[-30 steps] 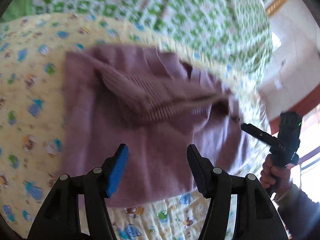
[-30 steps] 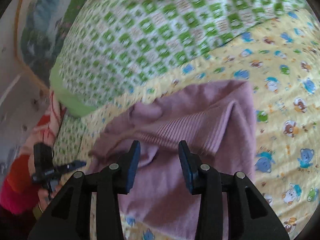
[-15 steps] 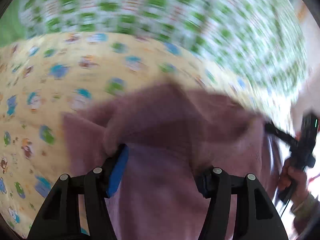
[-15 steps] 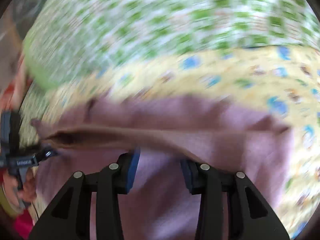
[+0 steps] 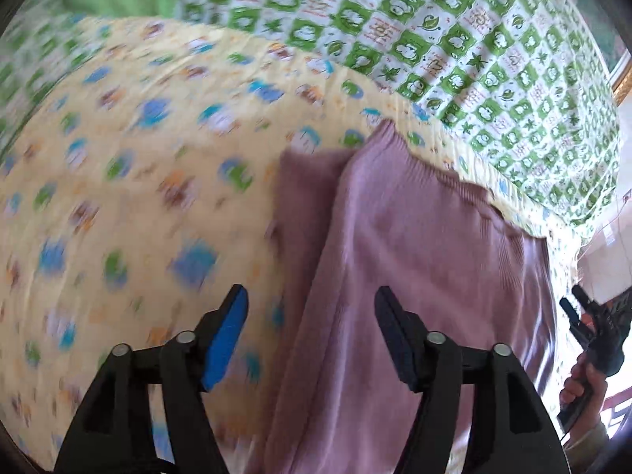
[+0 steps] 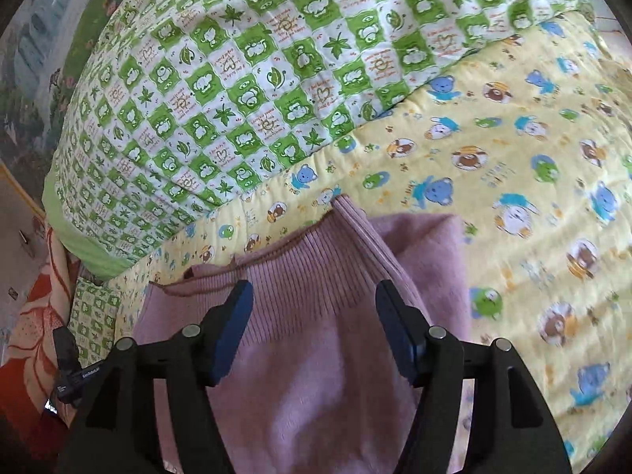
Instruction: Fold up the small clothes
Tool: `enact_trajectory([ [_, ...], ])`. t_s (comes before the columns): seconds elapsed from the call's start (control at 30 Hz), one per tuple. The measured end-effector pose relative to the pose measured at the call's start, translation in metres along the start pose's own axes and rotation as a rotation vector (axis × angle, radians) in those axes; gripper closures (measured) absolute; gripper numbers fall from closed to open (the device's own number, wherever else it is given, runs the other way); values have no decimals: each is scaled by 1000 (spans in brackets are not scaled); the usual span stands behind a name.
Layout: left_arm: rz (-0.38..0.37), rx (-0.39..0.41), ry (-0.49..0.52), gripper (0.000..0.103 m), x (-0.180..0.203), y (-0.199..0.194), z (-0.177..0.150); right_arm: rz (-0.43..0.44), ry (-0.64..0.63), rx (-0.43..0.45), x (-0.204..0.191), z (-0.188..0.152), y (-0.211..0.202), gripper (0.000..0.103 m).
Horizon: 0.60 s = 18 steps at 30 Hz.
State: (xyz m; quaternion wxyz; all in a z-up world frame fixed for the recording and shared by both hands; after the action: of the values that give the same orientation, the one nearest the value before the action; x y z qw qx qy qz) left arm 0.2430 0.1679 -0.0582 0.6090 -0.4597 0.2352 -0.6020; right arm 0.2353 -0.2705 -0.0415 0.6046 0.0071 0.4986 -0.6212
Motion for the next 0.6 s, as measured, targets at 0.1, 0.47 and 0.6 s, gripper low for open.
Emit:
enact_trajectory([
  [0.1, -1, -27, -32, 31, -7, -18, -40, -51, -20, 7, 13, -27, -31, 38],
  [0.47, 90, -76, -40, 56, 5, -9, -109, -183, -14, -47, 58, -105, -79, 38],
  [0.6, 65, -70, 9, 88, 16, -6, -105, -217, -86, -97, 58, -117, -73, 66],
])
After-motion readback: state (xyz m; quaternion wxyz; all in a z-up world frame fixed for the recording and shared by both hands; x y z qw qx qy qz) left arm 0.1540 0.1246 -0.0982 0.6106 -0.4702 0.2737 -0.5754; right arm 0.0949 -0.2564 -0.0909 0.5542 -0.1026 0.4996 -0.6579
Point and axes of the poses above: each gripper's, at about its wrist camera, not at the fingertips, and y roughly the way its jaws point, x to its right, z to its top, the point moved 4 cm from there along y, roughly the way its jaws point, and after that the axes turned 7 degrees about y, right-handed, at the moved point
